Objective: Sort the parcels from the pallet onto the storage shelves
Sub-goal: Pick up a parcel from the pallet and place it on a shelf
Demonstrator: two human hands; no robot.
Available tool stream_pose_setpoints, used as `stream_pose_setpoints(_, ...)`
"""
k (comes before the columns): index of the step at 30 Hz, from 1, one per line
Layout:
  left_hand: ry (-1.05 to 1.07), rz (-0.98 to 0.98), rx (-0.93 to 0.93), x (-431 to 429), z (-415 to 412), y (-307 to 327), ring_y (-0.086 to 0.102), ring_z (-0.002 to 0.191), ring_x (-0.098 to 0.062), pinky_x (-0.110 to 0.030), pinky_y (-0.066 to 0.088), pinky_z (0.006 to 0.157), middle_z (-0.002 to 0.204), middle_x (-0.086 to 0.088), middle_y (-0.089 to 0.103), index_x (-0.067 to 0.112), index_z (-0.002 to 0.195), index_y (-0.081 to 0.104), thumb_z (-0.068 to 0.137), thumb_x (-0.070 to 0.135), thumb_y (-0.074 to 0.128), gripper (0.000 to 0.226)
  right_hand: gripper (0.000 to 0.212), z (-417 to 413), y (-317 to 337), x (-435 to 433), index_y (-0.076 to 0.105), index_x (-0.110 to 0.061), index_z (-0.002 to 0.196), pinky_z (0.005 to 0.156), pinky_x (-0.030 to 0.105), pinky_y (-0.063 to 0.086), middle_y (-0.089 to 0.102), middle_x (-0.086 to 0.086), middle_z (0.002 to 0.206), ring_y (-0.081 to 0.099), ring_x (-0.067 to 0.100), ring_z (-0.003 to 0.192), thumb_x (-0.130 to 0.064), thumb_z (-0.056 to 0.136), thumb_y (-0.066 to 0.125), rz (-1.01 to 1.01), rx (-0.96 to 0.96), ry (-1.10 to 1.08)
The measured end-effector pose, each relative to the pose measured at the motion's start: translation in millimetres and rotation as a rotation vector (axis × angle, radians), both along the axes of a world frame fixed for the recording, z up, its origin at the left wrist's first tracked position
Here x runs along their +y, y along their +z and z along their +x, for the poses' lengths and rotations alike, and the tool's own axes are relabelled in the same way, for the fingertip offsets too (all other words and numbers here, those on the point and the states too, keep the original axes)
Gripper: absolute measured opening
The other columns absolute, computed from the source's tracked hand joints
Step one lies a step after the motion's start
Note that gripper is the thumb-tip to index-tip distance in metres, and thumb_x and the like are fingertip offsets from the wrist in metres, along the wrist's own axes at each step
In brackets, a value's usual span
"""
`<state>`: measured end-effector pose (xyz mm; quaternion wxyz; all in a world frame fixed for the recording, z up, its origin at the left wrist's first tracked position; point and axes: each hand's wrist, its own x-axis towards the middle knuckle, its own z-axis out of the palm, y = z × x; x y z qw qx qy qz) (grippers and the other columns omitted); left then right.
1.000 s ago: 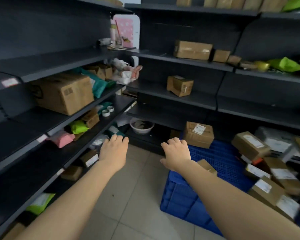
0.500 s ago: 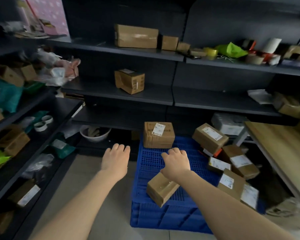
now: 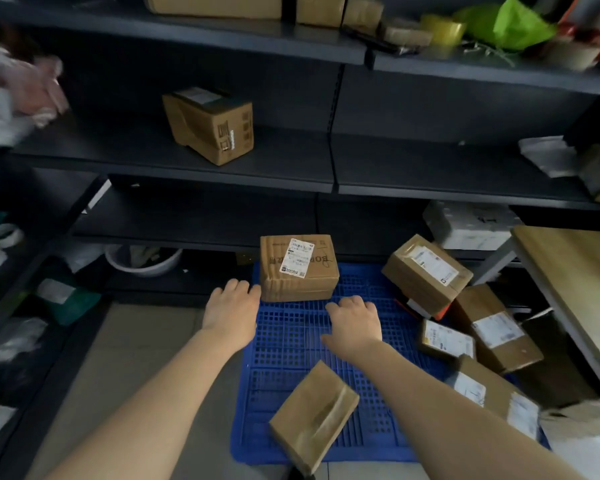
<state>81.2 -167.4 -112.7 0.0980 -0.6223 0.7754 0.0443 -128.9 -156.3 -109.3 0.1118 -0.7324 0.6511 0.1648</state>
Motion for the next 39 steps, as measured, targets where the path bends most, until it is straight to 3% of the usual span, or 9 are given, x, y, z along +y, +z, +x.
stream_pose_setpoints(16,-0.071,0.179,-0.036,-215.7,-15.0,-113.2,0.034,0.132,-0.026,-0.042,0.036,0.104,0.142,-0.007,0.039,0.017,0.142,0.038,0.092,0.038,0.057,0.058,0.056,8.8,-129.8,-145.0,0.047,-0.017,0.135,0.109,0.041,0.03,0.049,0.007,0.139,0.037,0.028,0.132,-0.053,0.093,0.052,0.171,-0.195,-0.277)
stream_pose_setpoints(22,-0.028,0.307,0.145,-288.2,-16.0,-160.6,0.012,0.148,-0.029,-0.046,0.024,0.116,0.162,-0.009,0.004,0.018,0.154,0.01,0.092,0.034,0.06,0.081,0.058,34.6,-173.9,-171.3,0.05,-0.015,0.134,0.108,0.043,0.036,0.051,0.004,0.136,0.041,0.025,0.131,-0.056,0.093,0.049,0.223,-0.361,-0.552)
stream_pose_setpoints(25,0.009,0.389,0.197,-316.4,-14.1,-181.0,0.0,0.15,-0.026,-0.046,0.015,0.12,0.163,-0.008,-0.006,0.017,0.155,-0.002,0.097,0.031,0.052,0.08,0.052,44.8,-193.2,-183.4,0.057,-0.014,0.122,0.089,0.041,0.05,0.06,0.007,0.117,0.054,0.03,0.116,-0.056,0.091,0.05,0.243,-0.539,-0.739)
stream_pose_setpoints(28,0.053,0.414,0.275,-328.0,-12.0,-194.2,0.016,0.146,-0.029,-0.044,0.024,0.117,0.159,-0.012,0.015,0.016,0.155,0.008,0.098,0.033,0.051,0.074,0.052,53.2,-201.3,-188.9,0.051,-0.015,0.124,0.08,0.041,0.052,0.061,0.006,0.109,0.058,0.029,0.106,-0.056,0.091,0.052,0.243,-0.664,-0.915)
stream_pose_setpoints(32,0.068,0.514,0.335,-323.3,-0.3,-206.7,0.048,0.123,-0.031,-0.041,0.044,0.1,0.139,-0.011,0.047,0.029,0.143,0.039,0.093,0.044,0.053,0.054,0.061,60.0,-202.2,-187.7,0.019,-0.019,0.152,0.067,0.033,0.049,0.06,-0.004,0.105,0.057,0.015,0.078,-0.039,0.101,0.047,0.216,-0.807,-1.146)
stream_pose_setpoints(34,0.121,0.594,0.422,-310.7,3.7,-207.0,0.051,0.121,-0.028,-0.037,0.045,0.098,0.14,-0.007,0.049,0.03,0.144,0.04,0.096,0.037,0.052,0.05,0.065,61.1,-201.1,-185.1,0.008,-0.024,0.156,0.063,0.032,0.049,0.059,-0.002,0.121,0.056,0.011,0.075,-0.033,0.103,0.045,0.187,-0.883,-1.243)
stream_pose_setpoints(36,0.233,0.609,0.527,-291.5,6.5,-202.9,0.049,0.126,-0.026,-0.034,0.042,0.1,0.144,-0.005,0.046,0.026,0.148,0.036,0.099,0.028,0.049,0.051,0.065,62.3,-200.2,-180.6,0.008,-0.028,0.156,0.071,0.034,0.052,0.056,-0.003,0.13,0.055,0.011,0.079,-0.031,0.103,0.045,0.155,-0.927,-1.292)
stream_pose_setpoints(39,0.4,0.565,0.693,-254.8,12.5,-190.8,0.049,0.126,-0.023,-0.032,0.042,0.098,0.144,-0.003,0.048,0.024,0.147,0.038,0.1,0.024,0.048,0.048,0.064,65.6,-193.1,-170.2,0.005,-0.032,0.156,0.071,0.035,0.05,0.056,-0.003,0.117,0.057,0.015,0.083,-0.027,0.103,0.042,0.119,-0.939,-1.273)
